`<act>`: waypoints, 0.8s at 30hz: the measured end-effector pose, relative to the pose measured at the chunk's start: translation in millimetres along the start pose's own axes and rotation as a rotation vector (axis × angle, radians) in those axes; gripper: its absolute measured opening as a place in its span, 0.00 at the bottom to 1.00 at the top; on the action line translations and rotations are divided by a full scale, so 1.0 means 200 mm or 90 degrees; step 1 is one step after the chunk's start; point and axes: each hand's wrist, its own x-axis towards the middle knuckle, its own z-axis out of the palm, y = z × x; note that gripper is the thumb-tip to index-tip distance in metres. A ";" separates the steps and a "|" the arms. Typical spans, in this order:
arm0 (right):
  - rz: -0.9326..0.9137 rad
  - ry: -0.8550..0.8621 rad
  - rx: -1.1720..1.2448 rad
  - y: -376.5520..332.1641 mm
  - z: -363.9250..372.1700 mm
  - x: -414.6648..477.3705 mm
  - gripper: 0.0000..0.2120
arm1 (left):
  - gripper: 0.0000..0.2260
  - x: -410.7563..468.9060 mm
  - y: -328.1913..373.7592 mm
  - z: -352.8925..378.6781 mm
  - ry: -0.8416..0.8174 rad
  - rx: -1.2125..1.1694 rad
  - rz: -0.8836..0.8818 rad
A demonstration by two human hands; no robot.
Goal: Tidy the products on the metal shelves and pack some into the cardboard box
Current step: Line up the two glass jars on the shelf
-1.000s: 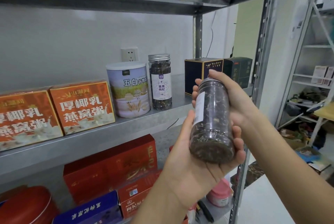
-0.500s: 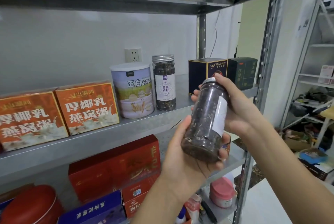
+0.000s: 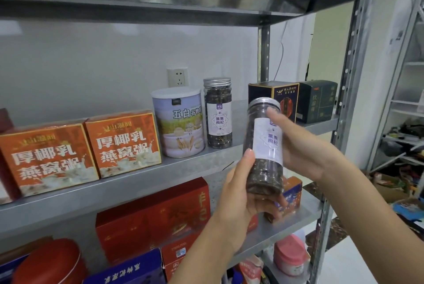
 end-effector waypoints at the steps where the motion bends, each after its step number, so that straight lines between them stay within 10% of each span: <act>1: 0.001 0.005 -0.066 0.01 0.00 0.00 0.30 | 0.26 0.01 0.00 -0.01 0.010 0.014 0.014; 8: -0.058 -0.004 -0.140 -0.01 -0.03 -0.01 0.23 | 0.21 0.07 0.00 -0.09 0.064 0.281 0.071; 15: -0.268 0.194 -0.264 -0.04 -0.02 0.09 0.22 | 0.21 0.20 0.20 -0.26 0.480 1.006 0.626; 24: -0.439 0.240 -0.391 -0.04 -0.06 0.35 0.46 | 0.19 0.41 0.41 -0.45 0.548 1.259 0.620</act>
